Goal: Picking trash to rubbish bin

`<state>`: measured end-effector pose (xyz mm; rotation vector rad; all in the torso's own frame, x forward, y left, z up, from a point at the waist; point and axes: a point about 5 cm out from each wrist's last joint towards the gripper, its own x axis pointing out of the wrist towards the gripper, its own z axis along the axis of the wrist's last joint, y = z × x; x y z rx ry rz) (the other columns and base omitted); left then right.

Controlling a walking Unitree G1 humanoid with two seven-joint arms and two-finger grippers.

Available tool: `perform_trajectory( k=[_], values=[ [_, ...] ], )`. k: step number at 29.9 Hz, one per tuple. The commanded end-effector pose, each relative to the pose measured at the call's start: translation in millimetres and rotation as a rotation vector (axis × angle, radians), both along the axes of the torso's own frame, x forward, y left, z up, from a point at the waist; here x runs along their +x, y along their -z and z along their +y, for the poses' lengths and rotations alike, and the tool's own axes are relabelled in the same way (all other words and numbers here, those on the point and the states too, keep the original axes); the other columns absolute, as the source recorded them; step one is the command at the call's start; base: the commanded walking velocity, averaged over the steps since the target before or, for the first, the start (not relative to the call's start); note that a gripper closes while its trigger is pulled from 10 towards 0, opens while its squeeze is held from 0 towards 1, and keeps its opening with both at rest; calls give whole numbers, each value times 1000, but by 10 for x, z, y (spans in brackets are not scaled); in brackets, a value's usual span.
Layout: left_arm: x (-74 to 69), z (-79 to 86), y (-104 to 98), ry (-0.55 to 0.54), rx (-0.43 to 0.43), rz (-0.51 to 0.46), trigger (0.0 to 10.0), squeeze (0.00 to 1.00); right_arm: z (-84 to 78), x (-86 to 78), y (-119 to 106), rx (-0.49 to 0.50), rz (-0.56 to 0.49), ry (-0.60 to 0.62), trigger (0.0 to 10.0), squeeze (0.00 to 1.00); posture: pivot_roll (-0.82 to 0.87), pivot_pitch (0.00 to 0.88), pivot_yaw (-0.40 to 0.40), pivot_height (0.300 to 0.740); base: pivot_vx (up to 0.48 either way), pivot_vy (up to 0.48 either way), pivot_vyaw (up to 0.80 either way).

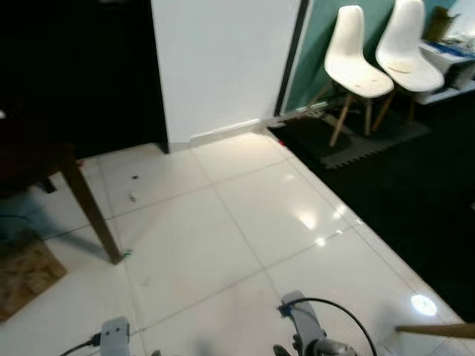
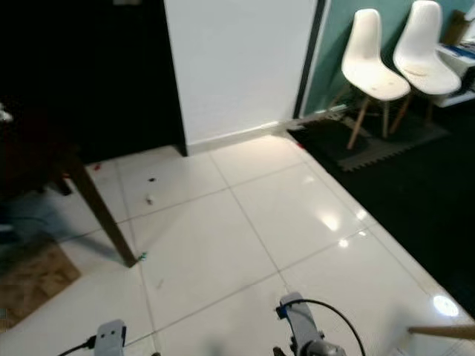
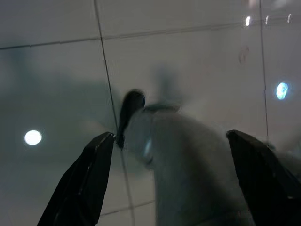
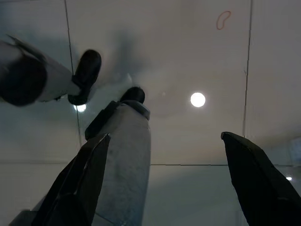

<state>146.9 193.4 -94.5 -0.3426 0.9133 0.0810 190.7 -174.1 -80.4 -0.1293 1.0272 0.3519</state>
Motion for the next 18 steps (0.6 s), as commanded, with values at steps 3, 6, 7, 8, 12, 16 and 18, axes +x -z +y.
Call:
perform_trajectory(
  k=[3,6,7,8,12,16,18],
  values=[
    [-135,-102,68,10,-35,58,10000,0,20,10,-2,-2,-1,-7,10000,0,219,81,-98,740,0,0,769],
    [-131,-91,66,8,-33,58,10000,0,34,14,-3,-1,-1,-10,10000,0,221,80,-97,740,0,0,765],
    [-135,-89,67,9,-32,59,10000,0,40,14,-2,0,-2,-12,10000,0,221,80,-94,740,0,0,769],
    [-135,-89,67,9,-32,59,10000,0,40,14,-2,0,-2,-12,10000,0,221,80,-94,740,0,0,769],
    [-145,-80,70,13,-30,64,10000,0,45,11,0,3,-2,-9,10000,0,219,76,-92,740,0,0,769],
    [-143,-76,69,13,-28,65,10000,0,42,7,1,3,-2,-7,10000,0,217,74,-91,740,0,0,769],
    [-143,-75,70,15,-26,67,10000,0,40,5,2,4,-2,-5,10000,0,215,66,-90,740,0,0,769]
  ],
)
